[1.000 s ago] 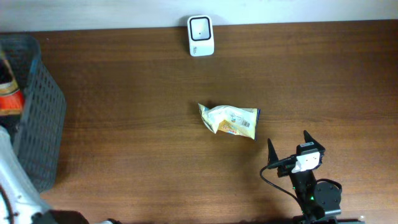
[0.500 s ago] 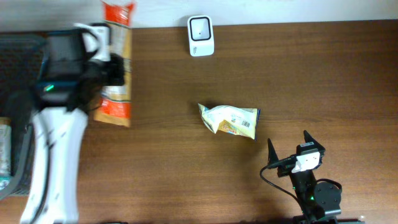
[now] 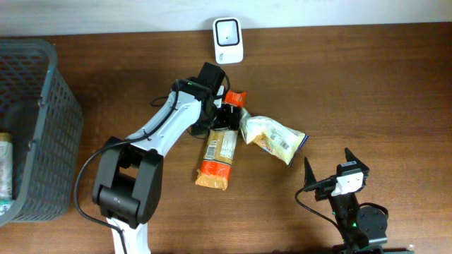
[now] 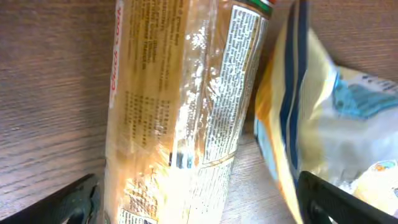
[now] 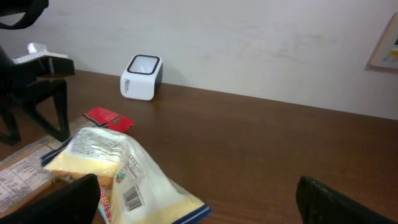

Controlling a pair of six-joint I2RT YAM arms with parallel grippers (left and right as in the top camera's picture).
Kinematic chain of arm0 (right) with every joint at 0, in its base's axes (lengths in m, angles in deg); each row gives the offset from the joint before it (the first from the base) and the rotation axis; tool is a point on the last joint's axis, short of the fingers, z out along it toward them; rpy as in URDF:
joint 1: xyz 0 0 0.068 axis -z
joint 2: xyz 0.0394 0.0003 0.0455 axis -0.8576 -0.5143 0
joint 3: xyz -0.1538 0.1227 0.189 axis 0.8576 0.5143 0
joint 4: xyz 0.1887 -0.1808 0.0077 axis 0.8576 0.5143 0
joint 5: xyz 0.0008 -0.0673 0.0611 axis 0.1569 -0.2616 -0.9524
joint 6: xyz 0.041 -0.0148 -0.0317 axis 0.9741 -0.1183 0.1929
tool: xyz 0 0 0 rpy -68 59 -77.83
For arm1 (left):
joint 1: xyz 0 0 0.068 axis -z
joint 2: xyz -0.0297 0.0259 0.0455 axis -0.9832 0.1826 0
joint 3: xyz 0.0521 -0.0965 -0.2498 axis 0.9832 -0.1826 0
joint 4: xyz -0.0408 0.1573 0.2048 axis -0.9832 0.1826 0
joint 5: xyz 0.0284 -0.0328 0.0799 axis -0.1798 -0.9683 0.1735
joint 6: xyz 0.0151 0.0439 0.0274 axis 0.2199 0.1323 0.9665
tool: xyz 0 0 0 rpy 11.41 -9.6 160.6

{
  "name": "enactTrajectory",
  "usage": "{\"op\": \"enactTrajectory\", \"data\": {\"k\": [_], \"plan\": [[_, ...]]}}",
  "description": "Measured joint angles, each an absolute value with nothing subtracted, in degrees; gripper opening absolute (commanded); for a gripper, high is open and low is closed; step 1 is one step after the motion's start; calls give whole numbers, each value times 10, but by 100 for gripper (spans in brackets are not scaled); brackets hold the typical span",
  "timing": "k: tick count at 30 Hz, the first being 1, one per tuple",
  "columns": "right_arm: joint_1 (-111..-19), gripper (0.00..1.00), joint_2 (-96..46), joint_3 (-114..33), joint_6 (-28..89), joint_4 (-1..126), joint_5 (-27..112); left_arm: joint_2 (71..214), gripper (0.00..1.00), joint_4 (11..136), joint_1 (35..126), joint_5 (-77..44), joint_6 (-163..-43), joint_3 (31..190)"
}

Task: Scan the item barcode
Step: 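Place the orange-capped pasta pack on the table beside the snack bag, then grasp a white tube from the basket with the left gripper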

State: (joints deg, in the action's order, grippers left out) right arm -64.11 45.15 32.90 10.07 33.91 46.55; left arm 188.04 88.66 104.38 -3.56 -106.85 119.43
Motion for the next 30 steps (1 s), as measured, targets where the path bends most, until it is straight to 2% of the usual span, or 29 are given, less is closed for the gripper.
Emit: {"op": "enactTrajectory", "data": {"k": [4,8,12,16,19,22,25,30], "plan": [[-641,99,451,329,101,339,466,1872,99,938,1009,-37,-1017,1244],[-641,99,451,329,101,339,466,1782,99,1006,891,1,-960,1397],[-641,99,451,329,101,339,466,1639,99,1016,645,89,-946,1462],[-641,99,451,329,100,339,466,1654,99,1028,455,109,-946,1425],[-641,99,451,329,100,339,466,1662,99,990,429,120,-946,1340],[-641,99,451,329,101,339,466,1667,99,886,428,142,-935,1209],[-641,99,451,329,101,340,466,1673,99,783,426,154,-868,1111],[-641,99,451,329,100,339,466,1702,99,734,380,156,-763,1086]]}}
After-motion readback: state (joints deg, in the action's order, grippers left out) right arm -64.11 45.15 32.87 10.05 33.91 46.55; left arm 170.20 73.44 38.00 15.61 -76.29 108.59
